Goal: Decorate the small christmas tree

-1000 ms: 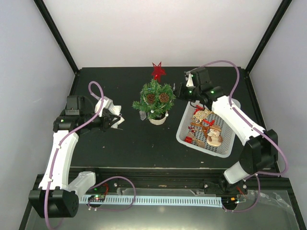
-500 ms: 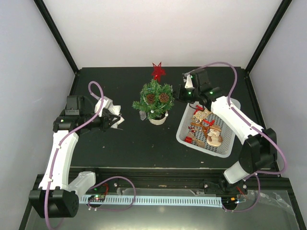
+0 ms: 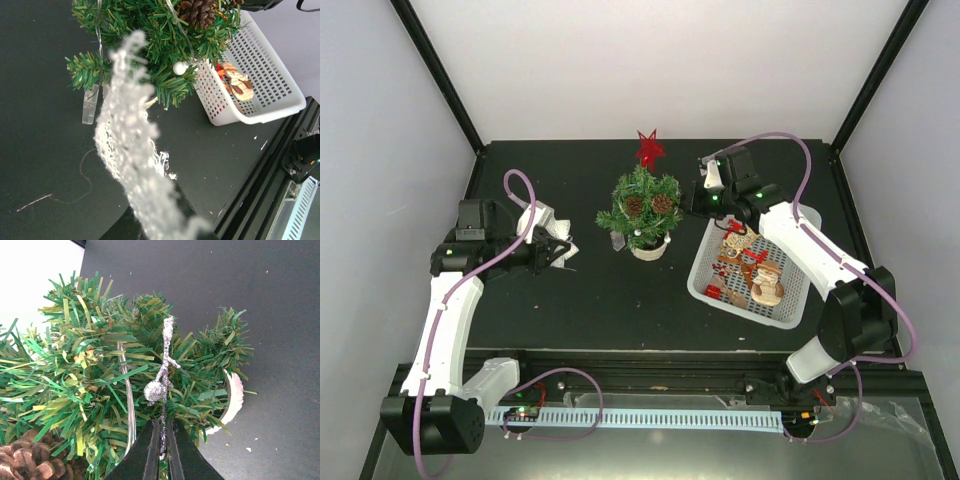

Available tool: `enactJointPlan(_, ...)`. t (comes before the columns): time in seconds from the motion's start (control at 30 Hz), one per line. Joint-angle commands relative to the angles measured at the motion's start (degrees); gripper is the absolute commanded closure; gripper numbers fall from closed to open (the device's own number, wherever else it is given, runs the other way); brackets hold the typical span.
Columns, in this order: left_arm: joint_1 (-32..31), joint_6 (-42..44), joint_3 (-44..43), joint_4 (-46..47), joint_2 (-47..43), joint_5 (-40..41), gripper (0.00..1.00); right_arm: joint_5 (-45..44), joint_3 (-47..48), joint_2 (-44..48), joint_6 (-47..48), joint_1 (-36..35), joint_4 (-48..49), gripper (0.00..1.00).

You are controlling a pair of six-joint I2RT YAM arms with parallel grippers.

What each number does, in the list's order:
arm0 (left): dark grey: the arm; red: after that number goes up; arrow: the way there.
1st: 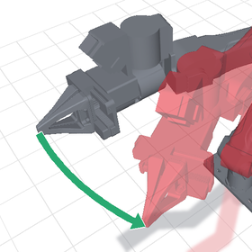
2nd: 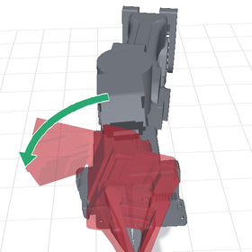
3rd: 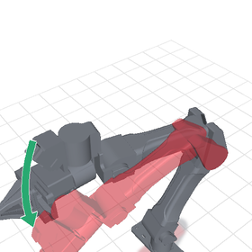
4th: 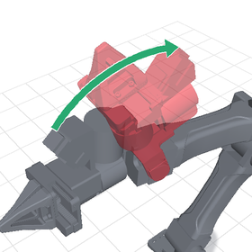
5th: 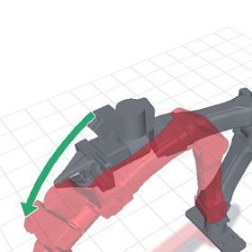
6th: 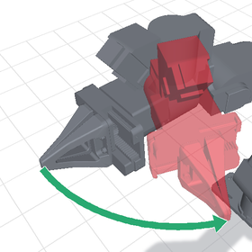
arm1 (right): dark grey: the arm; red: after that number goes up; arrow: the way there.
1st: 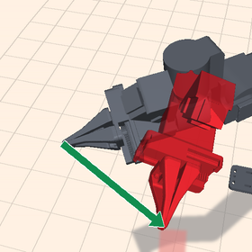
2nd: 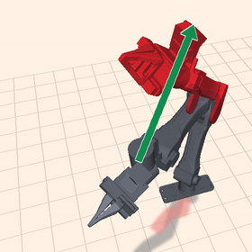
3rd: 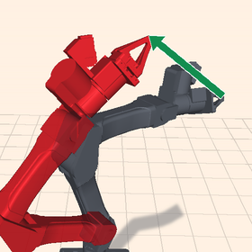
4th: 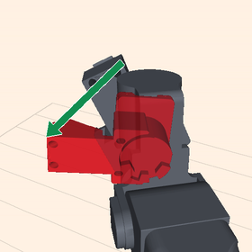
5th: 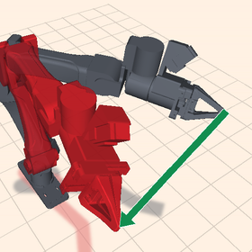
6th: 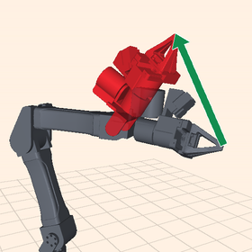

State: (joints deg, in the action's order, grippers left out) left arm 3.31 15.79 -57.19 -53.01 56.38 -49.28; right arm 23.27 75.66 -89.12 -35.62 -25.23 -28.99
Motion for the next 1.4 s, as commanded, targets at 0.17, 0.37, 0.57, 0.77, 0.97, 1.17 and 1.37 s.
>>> enactJointPlan(0.17,0.45,-0.15,-0.49,1.27,-0.14,-0.09,0.91,0.72,1.05,0.52,1.34,0.36,-0.99,0.88)
enactJointPlan(0.37,0.47,-0.32,-0.47,1.31,-0.68,-0.03,0.90,-0.81,1.28,2.19,0.92,0.37,-1.37,0.84)
enactJointPlan(0.57,0.46,-0.48,-0.14,1.48,-1.64,-0.04,0.89,-2.90,1.77,3.33,0.60,0.49,-2.77,0.80)
enactJointPlan(0.77,0.44,-0.58,0.31,1.68,-2.57,0.33,0.88,-4.18,1.52,4.84,-0.41,0.60,-2.96,0.73)
enactJointPlan(0.97,0.55,-0.75,0.49,1.84,-3.23,0.41,0.87,-2.45,0.35,4.74,-1.02,1.34,-1.62,0.71)
enactJointPlan(1.17,0.71,-0.85,0.65,1.93,-3.63,0.92,0.87,-0.75,-1.89,5.67,-2.42,2.20,0.59,0.71)
enactJointPlan(1.37,0.82,-0.85,0.73,2.00,-3.73,0.95,0.86,0.82,-2.59,7.34,-1.88,2.47,0.91,0.65)
